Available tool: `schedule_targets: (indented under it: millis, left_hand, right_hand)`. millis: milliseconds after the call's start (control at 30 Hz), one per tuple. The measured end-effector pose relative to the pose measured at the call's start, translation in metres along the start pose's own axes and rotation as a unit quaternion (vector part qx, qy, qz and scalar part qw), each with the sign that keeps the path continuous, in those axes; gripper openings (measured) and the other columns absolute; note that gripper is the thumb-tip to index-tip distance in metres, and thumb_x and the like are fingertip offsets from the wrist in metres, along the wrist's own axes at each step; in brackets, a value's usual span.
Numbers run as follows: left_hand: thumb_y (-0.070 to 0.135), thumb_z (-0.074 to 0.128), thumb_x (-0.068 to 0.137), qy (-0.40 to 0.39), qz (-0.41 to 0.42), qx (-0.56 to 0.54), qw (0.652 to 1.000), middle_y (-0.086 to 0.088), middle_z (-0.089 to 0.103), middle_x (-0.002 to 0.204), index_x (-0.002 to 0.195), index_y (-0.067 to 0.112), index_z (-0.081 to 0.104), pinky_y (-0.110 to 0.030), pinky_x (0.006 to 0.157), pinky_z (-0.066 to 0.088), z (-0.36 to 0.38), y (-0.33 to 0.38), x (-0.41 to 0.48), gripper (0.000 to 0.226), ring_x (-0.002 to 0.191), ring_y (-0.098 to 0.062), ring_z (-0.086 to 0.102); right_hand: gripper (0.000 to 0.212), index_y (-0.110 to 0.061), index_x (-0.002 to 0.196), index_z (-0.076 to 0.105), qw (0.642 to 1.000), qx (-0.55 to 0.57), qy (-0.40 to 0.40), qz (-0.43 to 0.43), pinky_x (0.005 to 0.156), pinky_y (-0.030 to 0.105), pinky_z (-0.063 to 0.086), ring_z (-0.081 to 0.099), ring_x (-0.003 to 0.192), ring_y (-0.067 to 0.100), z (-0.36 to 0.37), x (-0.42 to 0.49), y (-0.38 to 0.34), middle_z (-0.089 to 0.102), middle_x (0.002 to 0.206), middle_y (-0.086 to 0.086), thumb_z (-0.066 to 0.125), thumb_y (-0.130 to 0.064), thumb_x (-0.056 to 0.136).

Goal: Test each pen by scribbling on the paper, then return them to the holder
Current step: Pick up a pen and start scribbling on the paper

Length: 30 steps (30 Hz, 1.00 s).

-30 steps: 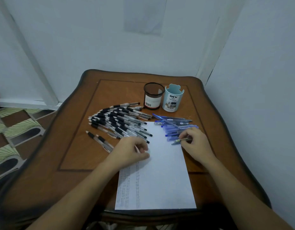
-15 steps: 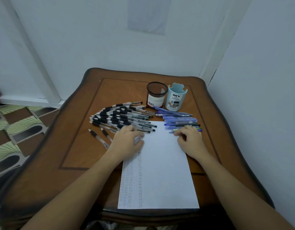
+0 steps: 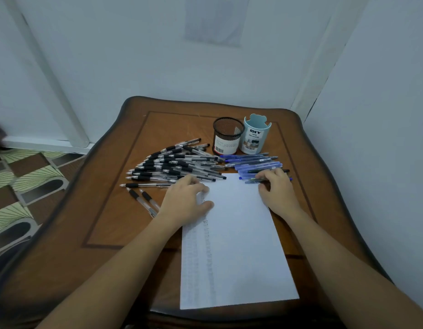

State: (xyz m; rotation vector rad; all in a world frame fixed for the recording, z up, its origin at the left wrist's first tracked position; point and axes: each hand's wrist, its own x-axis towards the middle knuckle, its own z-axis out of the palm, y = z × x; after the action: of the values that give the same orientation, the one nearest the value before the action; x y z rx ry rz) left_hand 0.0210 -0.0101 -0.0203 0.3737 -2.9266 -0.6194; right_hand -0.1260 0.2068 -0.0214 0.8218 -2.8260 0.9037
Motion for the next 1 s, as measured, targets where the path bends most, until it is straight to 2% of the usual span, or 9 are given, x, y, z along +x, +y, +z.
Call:
schedule_targets:
  millis: [133, 233, 333, 400, 567, 667, 833, 933, 1000]
  left_hand:
    - [0.063, 0.064, 0.080, -0.015, 0.014, 0.000, 1.000, 0.005, 0.046, 0.136, 0.115, 0.031, 0.064, -0.036, 0.104, 0.038, 0.000, 0.008, -0.011, 0.048, 0.127, -0.015, 0.041]
    - [0.067, 0.060, 0.080, -0.038, 0.022, 0.024, 0.999, 0.005, 0.043, 0.141, 0.113, 0.032, 0.060, -0.042, 0.114, 0.026, 0.002, 0.017, -0.018, 0.048, 0.134, -0.016, 0.035]
    - [0.070, 0.055, 0.082, -0.049, 0.018, 0.031, 0.998, 0.004, 0.038, 0.148, 0.131, 0.031, 0.052, -0.043, 0.119, 0.015, 0.005, 0.024, -0.027, 0.063, 0.137, -0.015, 0.033]
    - [0.072, 0.053, 0.082, -0.057, 0.011, 0.047, 0.997, 0.001, 0.035, 0.150, 0.144, 0.028, 0.044, -0.042, 0.118, 0.016, 0.005, 0.027, -0.033, 0.076, 0.138, -0.018, 0.030]
    - [0.079, 0.048, 0.079, -0.102, -0.019, 0.093, 0.990, -0.004, 0.024, 0.152, 0.153, 0.023, 0.024, -0.042, 0.115, 0.020, -0.001, 0.037, -0.037, 0.096, 0.139, -0.024, 0.022]
    - [0.083, 0.049, 0.075, -0.128, -0.030, 0.098, 0.986, -0.005, 0.021, 0.150, 0.154, 0.024, 0.020, -0.044, 0.113, 0.019, -0.005, 0.037, -0.030, 0.102, 0.138, -0.026, 0.019]
    - [0.081, 0.047, 0.078, -0.112, -0.020, 0.081, 0.990, -0.006, 0.025, 0.143, 0.152, 0.021, 0.023, -0.041, 0.112, 0.021, -0.002, 0.038, -0.040, 0.098, 0.133, -0.024, 0.022]
    - [0.072, 0.044, 0.081, -0.079, 0.005, 0.048, 0.996, -0.003, 0.036, 0.134, 0.141, 0.020, 0.039, -0.035, 0.104, 0.030, -0.002, 0.038, -0.049, 0.080, 0.126, -0.022, 0.033]
    - [0.061, 0.051, 0.085, -0.061, 0.017, 0.023, 0.998, -0.001, 0.042, 0.132, 0.134, 0.017, 0.047, -0.031, 0.100, 0.034, -0.004, 0.039, -0.055, 0.065, 0.124, -0.020, 0.039]
  right_hand:
    - [0.019, -0.019, 0.108, 0.071, 0.999, -0.049, 0.000, 0.006, 0.096, 0.038, 0.042, 0.046, 0.111, 0.023, -0.004, -0.002, 0.000, 0.060, 0.115, 0.002, 0.060, -0.012, 0.094]
    - [0.016, -0.021, 0.105, 0.071, 0.997, -0.076, -0.006, 0.002, 0.091, 0.038, 0.040, 0.046, 0.110, 0.025, -0.010, -0.005, 0.001, 0.062, 0.113, 0.002, 0.061, -0.017, 0.095]
    - [0.014, -0.024, 0.103, 0.070, 0.995, -0.099, -0.028, 0.000, 0.088, 0.036, 0.039, 0.045, 0.111, 0.023, -0.014, -0.008, 0.003, 0.062, 0.112, 0.002, 0.059, -0.021, 0.096]
    - [0.015, -0.025, 0.106, 0.069, 0.992, -0.113, -0.048, 0.003, 0.091, 0.036, 0.036, 0.045, 0.115, 0.022, -0.017, -0.009, 0.002, 0.060, 0.116, 0.001, 0.057, -0.024, 0.098]
    - [0.025, -0.029, 0.122, 0.065, 0.985, -0.133, -0.108, 0.003, 0.099, 0.039, 0.035, 0.043, 0.124, 0.023, -0.027, -0.007, -0.002, 0.055, 0.128, 0.000, 0.055, -0.029, 0.100]
    - [0.025, -0.028, 0.124, 0.064, 0.984, -0.129, -0.119, 0.003, 0.101, 0.041, 0.037, 0.044, 0.123, 0.023, -0.030, -0.007, -0.004, 0.056, 0.129, 0.000, 0.056, -0.028, 0.100]
    - [0.014, -0.024, 0.109, 0.067, 0.987, -0.119, -0.107, 0.003, 0.096, 0.039, 0.037, 0.048, 0.116, 0.021, -0.032, -0.011, -0.006, 0.059, 0.118, -0.001, 0.056, -0.026, 0.099]
    - [0.015, -0.025, 0.108, 0.060, 0.987, -0.124, -0.104, -0.007, 0.086, 0.035, 0.028, 0.052, 0.107, 0.020, -0.035, -0.015, -0.010, 0.062, 0.111, -0.002, 0.046, -0.026, 0.104]
    - [0.015, -0.027, 0.108, 0.054, 0.992, -0.084, -0.092, -0.011, 0.083, 0.032, 0.027, 0.054, 0.094, 0.017, -0.039, -0.018, -0.014, 0.065, 0.103, -0.004, 0.039, -0.025, 0.107]
